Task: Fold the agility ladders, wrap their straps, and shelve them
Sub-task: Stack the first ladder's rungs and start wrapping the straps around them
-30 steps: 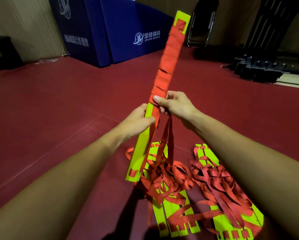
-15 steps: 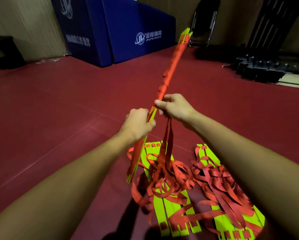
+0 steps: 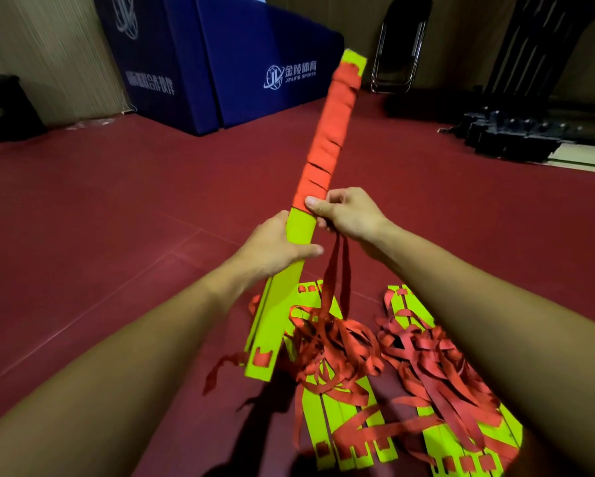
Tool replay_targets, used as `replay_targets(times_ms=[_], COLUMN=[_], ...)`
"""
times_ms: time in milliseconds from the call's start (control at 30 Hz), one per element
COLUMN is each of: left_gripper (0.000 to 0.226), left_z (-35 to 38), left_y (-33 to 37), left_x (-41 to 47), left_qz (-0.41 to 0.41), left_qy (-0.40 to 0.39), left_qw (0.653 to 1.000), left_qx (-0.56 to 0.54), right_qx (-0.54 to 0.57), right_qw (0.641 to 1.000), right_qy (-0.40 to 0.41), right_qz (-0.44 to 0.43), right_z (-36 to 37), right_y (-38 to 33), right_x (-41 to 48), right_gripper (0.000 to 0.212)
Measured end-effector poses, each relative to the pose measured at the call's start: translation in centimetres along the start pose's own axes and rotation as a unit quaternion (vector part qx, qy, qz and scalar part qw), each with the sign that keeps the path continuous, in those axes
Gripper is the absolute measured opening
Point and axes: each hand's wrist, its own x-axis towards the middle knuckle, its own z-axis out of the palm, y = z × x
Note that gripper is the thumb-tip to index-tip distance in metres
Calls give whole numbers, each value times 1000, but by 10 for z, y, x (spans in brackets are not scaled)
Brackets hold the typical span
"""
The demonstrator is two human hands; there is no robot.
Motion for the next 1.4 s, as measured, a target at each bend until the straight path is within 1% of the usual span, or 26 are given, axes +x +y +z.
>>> replay_targets(times_ms=[33, 100, 133, 200, 233, 300, 367, 433, 467, 533, 633, 700, 800, 833, 967, 1033, 1100, 1133, 1167, 1200, 1267, 1300, 1333, 1400], left_gripper=[70, 72, 70, 58, 51, 44, 39, 23, 18, 27, 31, 30, 33, 33, 28, 24, 15, 24, 38, 46, 50, 46, 38, 14], left_z=[0, 3, 5, 7, 6, 0, -6, -9, -9, -11, -14, -13, -10, -10, -12, -13, -13, -12, -12, -12, -13, -13, -12, -12], left_y=[2, 3, 4, 7, 6, 4, 0, -5, -6, -5, -1, 4, 12, 12, 8, 11, 13, 11, 7, 4, 2, 3, 5, 9], left_x=[-3, -6, -7, -6, -2, 2, 3, 0, -3, -6, -7, -7, -9, -8, -6, -7, -8, -8, -8, -8, -10, -11, -11, -12], left_qz=[-5, -13, -10, -2, -6, -29, -38, -34, -24, 0, 12, 19, 29, 29, 10, -1, -4, 3, 14, 25, 39, 39, 33, 22], left_qy=[12, 59, 74, 83, 77, 43, 17, -9, -32, -54, -54, -42, -33, -26, -7, -10, -7, -6, -6, -1, 25, 34, 40, 33], left_qw=[998, 982, 973, 969, 973, 987, 998, 999, 997, 994, 991, 990, 977, 975, 978, 977, 982, 989, 996, 1000, 988, 980, 977, 980], left_qx=[56, 177, 217, 232, 216, 153, 55, -41, -70, -97, -119, -131, -208, -217, -207, -215, -187, -148, -87, -6, 150, 191, 209, 197], right_qx=[-24, -72, -87, -108, -122, -127, -74, -27, -7, 33, 72, 102, 121, 118, 108, 117, 119, 114, 101, 80, 29, 14, 10, -4], right_qw=[999, 996, 994, 990, 988, 991, 996, 995, 993, 990, 989, 991, 992, 993, 993, 993, 993, 993, 994, 995, 997, 998, 998, 999], right_qy=[24, 57, 71, 93, 91, 45, -33, -96, -114, -133, -117, -76, -5, 0, -27, -8, 23, 37, 48, 56, 65, 65, 60, 33], right_qz=[-1, 5, 7, 6, 2, -17, -30, -20, -10, 14, 47, 52, 36, 31, 30, 23, 14, 11, 11, 14, 21, 23, 23, 12], right_z=[2, 4, 5, 8, 9, 9, 6, 3, 2, 0, -3, -3, 0, 0, -1, 0, 2, 3, 4, 6, 10, 13, 15, 18], right_y=[0, 2, 4, 5, 5, 1, -5, -8, -9, -7, -5, -4, -3, -3, -1, 1, 0, 0, -1, 0, 3, 4, 4, 1], right_x=[0, -1, -1, 0, 1, 1, -1, -5, -7, -8, -7, -5, -1, 0, -1, -3, -4, -4, -4, -4, -4, -3, -3, -3], right_gripper=[35, 38, 39, 40, 40, 36, 30, 25, 21, 18, 27, 29, 35, 34, 18, 21, 29, 32, 35, 37, 39, 39, 38, 30])
